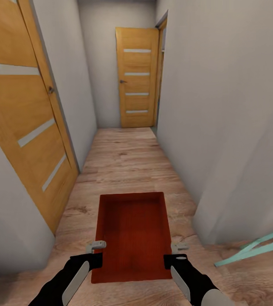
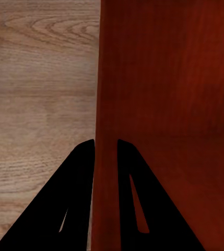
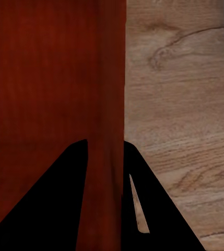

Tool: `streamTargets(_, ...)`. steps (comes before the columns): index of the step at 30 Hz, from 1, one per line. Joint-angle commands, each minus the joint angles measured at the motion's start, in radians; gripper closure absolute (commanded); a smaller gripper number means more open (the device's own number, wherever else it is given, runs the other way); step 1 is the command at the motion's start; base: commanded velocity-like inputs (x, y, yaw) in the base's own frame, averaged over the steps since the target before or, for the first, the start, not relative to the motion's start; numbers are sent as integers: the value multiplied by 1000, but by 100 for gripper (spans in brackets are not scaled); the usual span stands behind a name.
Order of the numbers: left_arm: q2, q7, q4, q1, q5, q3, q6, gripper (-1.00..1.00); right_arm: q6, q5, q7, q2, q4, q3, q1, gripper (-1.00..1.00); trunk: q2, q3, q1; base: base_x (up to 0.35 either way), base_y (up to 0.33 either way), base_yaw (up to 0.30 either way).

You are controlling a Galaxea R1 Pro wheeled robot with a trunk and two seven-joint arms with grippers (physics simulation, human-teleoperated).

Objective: Move the two storage containers from the living room to the garage. In the garage, place one container on the floor and stack the other container on top of it (either order is fine).

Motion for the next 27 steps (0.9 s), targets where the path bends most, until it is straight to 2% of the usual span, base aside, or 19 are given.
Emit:
streamTargets(1,1,9,-16,-1,-1,5,-77,100,5,-12,-5,-1,-1,2,0,100,0,-1,0,324,197,0)
streamTargets(16,1,9,-16,-1,-1,5,-77,100,5,-12,-5,-1,-1,2,0,100,0,-1,0,325,165,0)
streamTargets(27,1,9,-16,-1,-1,5,-77,100,5,-12,-5,-1,-1,2,0,100,0,-1,0,340,37,0)
